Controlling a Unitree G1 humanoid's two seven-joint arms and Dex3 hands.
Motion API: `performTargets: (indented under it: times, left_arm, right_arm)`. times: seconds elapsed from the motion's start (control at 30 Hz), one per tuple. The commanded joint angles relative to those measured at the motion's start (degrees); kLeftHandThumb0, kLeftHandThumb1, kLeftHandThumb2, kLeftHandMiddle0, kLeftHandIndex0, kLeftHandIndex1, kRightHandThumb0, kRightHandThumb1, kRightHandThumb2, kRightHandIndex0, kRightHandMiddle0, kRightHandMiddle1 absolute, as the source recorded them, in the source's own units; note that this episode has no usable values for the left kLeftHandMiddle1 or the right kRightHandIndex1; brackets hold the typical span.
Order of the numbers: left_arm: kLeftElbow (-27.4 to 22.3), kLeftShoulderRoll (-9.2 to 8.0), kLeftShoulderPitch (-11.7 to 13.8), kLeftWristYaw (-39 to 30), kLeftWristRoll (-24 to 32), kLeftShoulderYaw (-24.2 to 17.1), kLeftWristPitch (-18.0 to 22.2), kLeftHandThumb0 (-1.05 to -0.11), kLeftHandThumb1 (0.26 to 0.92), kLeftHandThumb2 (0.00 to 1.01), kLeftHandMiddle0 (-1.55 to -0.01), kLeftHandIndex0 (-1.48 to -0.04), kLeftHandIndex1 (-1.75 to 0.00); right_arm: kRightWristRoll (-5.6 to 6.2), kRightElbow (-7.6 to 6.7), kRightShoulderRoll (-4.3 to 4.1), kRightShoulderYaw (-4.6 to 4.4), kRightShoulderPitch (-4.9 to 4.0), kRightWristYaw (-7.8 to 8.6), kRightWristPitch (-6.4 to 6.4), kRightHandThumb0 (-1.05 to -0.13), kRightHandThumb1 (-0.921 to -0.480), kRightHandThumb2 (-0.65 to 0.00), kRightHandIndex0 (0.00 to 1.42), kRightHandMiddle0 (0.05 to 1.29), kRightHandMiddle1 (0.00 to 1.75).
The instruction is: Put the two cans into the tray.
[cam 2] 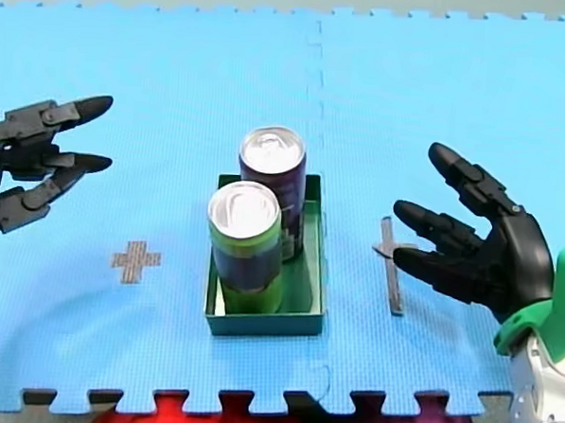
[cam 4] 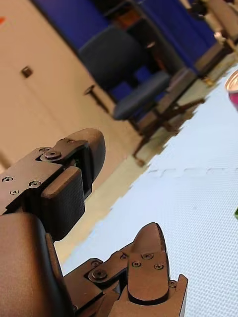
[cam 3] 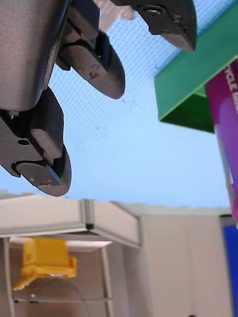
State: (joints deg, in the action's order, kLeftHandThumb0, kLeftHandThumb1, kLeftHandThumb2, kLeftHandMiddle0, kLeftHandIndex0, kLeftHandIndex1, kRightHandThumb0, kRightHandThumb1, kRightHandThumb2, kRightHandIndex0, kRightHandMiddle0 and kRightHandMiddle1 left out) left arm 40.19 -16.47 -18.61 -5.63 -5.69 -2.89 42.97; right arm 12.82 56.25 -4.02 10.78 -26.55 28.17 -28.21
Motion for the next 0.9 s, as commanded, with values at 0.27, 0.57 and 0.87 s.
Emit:
performTargets:
  times: [0.27,0.57,0.87]
  left_arm:
    - [17.41,8.13,0.86,11.24,-2.60,0.37,6.50,-1.048,0.921,0.46,-1.02,-0.62,0.00]
    - [21.94,9.53,0.97,15.90,-5.49,1.74,9.93,-1.048,0.921,0.48,-1.03,-0.62,0.00]
    - [19.75,9.80,1.12,16.30,-6.34,3.13,10.55,-1.048,0.921,0.48,-1.02,-0.62,0.00]
  right_arm:
    - [-1.39,4.71,-0.13,0.09,-4.00,0.34,-3.92,-0.371,-0.713,0.000,0.85,0.49,0.00]
    - [-1.95,6.67,0.21,0.20,-4.86,0.76,-4.71,-0.394,-0.709,0.000,0.83,0.49,0.00]
    - [-2.04,7.22,0.81,0.24,-5.04,1.54,-5.18,-0.399,-0.708,0.000,0.83,0.49,0.00]
